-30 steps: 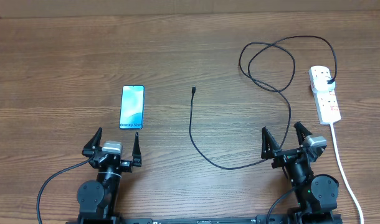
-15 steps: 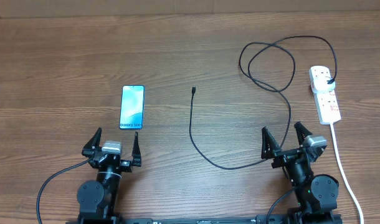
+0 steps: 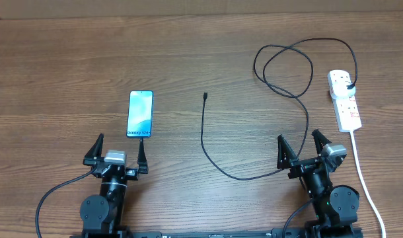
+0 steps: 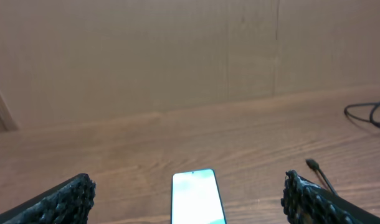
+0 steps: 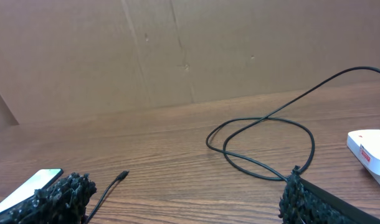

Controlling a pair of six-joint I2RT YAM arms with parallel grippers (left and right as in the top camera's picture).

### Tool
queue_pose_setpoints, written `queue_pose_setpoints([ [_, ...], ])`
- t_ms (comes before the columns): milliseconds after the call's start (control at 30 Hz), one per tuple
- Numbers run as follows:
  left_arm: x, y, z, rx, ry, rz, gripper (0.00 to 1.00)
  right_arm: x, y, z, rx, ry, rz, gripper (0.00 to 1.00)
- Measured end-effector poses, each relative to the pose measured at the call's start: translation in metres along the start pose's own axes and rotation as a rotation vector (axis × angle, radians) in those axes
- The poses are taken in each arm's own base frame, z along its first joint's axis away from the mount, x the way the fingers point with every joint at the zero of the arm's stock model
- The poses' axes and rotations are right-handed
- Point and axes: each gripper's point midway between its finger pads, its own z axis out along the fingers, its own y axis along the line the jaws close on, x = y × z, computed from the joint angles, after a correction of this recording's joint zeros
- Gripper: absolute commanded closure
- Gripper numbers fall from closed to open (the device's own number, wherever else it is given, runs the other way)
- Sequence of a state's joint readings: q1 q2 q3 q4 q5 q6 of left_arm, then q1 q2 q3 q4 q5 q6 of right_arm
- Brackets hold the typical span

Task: Plug charger to phone and switch on socket
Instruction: 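Move the left gripper forward over the smartphone and lower onto it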

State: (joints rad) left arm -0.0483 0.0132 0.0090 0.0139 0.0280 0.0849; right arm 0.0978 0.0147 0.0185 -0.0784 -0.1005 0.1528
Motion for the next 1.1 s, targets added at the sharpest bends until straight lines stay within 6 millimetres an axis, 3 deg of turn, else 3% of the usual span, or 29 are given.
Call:
queue_pose_setpoints([
  [700, -0.013, 0.002, -0.001, -0.005, -0.04, -0.052, 0.0, 0.0, 0.0, 0.0, 0.0, 0.001, 0.0, 0.0],
  [933, -0.033, 0.004, 0.007, -0.003, 0.005, -0.053, 0.01, 0.0, 0.0, 0.0, 0.0, 0.0, 0.0, 0.0],
  [1100, -0.059, 0.003, 0.025, 0.018, 0.066, -0.045, 0.0, 0.0, 0.0, 0.0, 0.0, 0.001, 0.0, 0.0],
])
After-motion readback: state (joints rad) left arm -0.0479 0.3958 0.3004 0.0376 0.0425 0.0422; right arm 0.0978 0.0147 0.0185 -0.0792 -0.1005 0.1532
